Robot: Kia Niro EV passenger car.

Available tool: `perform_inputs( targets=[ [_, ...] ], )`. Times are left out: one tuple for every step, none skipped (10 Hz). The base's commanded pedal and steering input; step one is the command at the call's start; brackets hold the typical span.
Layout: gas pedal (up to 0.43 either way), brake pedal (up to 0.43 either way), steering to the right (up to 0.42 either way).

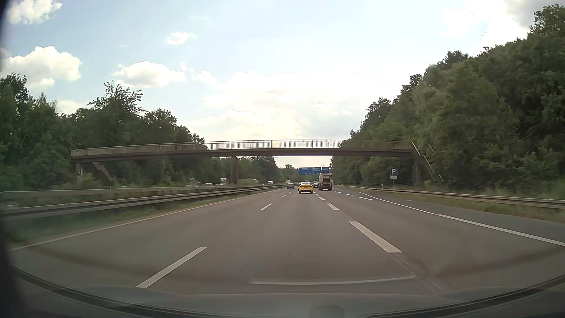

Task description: Follow the waypoints while adhering to traffic rules and regulations

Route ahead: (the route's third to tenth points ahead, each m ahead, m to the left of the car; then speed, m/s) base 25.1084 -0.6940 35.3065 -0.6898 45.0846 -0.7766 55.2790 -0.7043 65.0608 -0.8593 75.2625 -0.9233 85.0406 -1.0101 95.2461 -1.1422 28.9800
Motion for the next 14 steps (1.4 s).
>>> perform_inputs(
  targets=[
    [0.409, 0.03, 0.001],
    [0.409, 0.03, 0.001],
    [0.409, 0.03, 0.002],
    [0.409, 0.03, 0.001],
    [0.409, 0.03, 0.001],
    [0.409, 0.03, 0.001],
    [0.421, 0.03, 0.002],
    [0.421, 0.03, 0.002],
    [0.421, 0.03, 0.002],
    [0.421, 0.03, 0.002],
    [0.421, 0.03, 0.002],
    [0.421, 0.03, 0.002],
    [0.421, 0.03, 0.002],
    [0.421, 0.03, 0.002]
  ],
)
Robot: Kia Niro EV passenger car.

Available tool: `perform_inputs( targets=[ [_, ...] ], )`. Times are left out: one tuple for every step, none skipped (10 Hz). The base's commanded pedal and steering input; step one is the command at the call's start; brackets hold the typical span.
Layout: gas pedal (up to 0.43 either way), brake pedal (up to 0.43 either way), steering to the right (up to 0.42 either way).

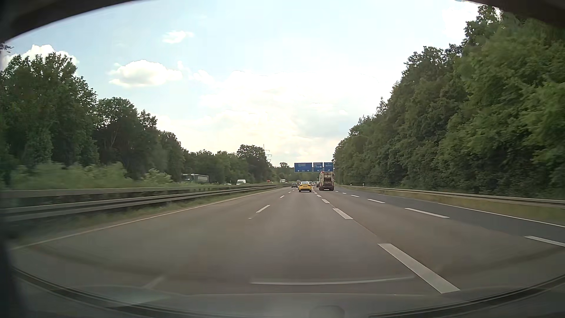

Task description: Follow the waypoints while adhering to traffic rules and regulations

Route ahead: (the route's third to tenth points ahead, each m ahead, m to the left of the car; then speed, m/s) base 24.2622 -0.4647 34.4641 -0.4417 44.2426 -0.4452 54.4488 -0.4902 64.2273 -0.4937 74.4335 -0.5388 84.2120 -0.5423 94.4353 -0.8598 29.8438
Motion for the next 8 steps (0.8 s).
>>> perform_inputs(
  targets=[
    [0.421, 0.03, 0.002],
    [0.421, 0.03, 0.002],
    [0.421, 0.03, 0.002],
    [0.421, 0.03, 0.001],
    [0.421, 0.03, 0.001],
    [0.421, 0.03, 0.0],
    [0.421, 0.03, 0.0],
    [0.421, 0.03, 0.0]
  ],
)
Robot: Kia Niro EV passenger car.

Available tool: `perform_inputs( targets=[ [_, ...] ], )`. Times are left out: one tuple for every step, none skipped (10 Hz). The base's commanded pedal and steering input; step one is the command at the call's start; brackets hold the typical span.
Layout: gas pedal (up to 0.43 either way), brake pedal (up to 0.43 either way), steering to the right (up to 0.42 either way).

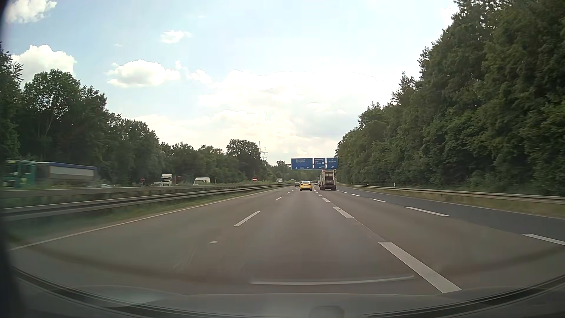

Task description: Follow the waypoints while adhering to traffic rules and regulations

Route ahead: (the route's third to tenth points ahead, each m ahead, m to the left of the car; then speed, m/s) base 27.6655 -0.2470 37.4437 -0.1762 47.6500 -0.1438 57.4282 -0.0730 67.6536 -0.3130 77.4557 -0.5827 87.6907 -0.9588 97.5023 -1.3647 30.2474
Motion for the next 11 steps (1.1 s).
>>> perform_inputs(
  targets=[
    [0.421, 0.03, 0.0],
    [0.421, 0.03, 0.001],
    [0.421, 0.03, 0.002],
    [0.421, 0.03, 0.002],
    [0.421, 0.03, 0.002],
    [0.421, 0.03, 0.002],
    [0.421, 0.03, 0.002],
    [0.421, 0.03, 0.002],
    [0.421, 0.03, 0.002],
    [0.421, 0.03, 0.002],
    [0.421, 0.03, 0.003]
  ],
)
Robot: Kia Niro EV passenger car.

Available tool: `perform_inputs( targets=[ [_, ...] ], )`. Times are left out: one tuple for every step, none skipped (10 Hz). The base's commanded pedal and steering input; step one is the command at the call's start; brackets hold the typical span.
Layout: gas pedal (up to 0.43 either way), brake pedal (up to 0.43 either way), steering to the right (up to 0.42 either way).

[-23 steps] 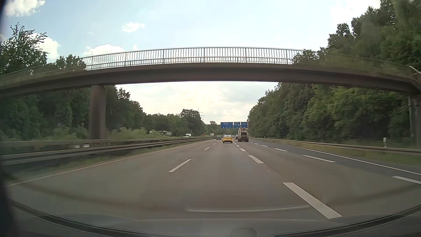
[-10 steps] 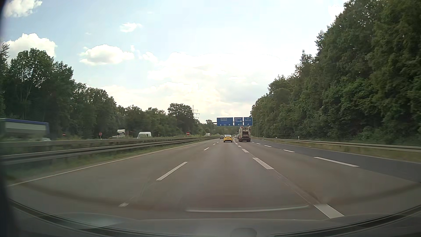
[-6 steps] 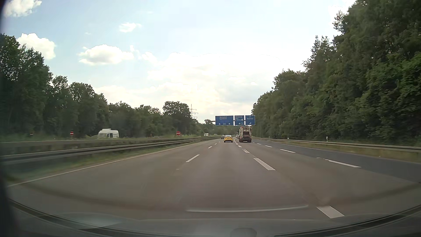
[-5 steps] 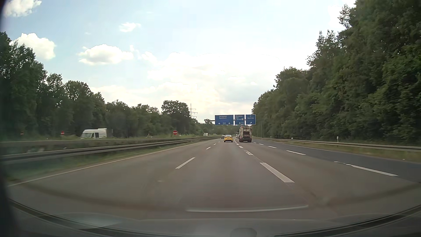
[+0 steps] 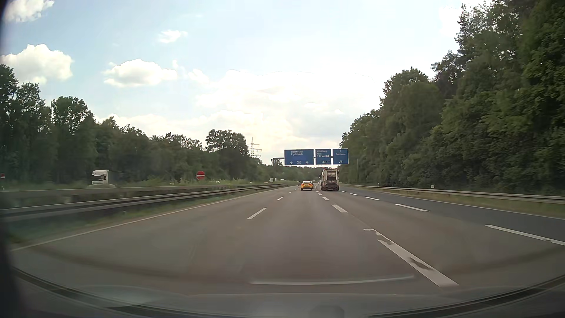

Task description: Follow the waypoints while adhering to traffic rules and regulations

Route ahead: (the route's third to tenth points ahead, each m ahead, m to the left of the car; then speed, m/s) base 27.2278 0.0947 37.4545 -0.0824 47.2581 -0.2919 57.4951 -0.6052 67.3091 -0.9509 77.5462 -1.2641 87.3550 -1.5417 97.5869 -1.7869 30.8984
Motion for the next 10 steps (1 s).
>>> perform_inputs(
  targets=[
    [0.421, 0.03, 0.003],
    [0.421, 0.03, 0.003],
    [0.421, 0.03, 0.003],
    [0.421, 0.03, 0.002],
    [0.409, 0.03, 0.003],
    [0.409, 0.03, 0.003],
    [0.398, 0.03, 0.003],
    [0.398, 0.03, 0.003],
    [0.398, 0.03, 0.003],
    [0.398, 0.03, 0.003]
  ],
)
